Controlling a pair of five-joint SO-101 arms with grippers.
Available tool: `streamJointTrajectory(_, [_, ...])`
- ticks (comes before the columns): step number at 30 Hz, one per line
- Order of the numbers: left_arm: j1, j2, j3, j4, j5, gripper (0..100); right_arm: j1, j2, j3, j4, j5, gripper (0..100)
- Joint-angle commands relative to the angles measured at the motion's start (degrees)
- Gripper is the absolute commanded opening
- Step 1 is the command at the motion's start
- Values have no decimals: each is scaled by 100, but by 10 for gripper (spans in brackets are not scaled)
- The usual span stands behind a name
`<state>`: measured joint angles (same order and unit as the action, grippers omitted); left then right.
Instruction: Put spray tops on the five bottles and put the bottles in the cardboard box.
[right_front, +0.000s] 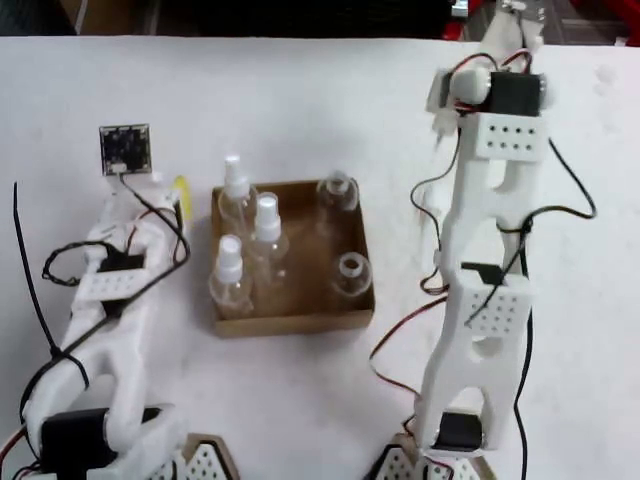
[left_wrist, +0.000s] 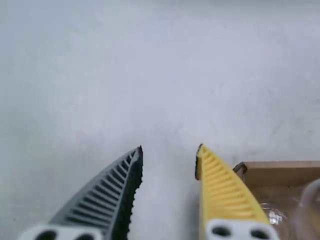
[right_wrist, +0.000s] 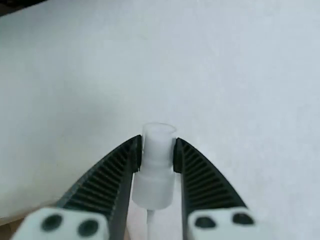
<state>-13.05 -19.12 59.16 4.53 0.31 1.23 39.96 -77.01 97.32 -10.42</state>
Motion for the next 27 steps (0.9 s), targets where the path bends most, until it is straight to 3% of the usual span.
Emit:
streamJointTrajectory(1, [-66,13,-44,-158,35,166,40,-673,-211,180,343,16])
streamJointTrajectory(8, [-66,13,-44,-158,35,166,40,-1754,132,189,668,15])
streamJointTrajectory(16, [-75,13,-44,-158,35,166,-347,-4136,2505,145,703,16])
streamJointTrajectory(27, [-84,13,-26,-158,35,166,-549,-6774,5398,-1587,686,16])
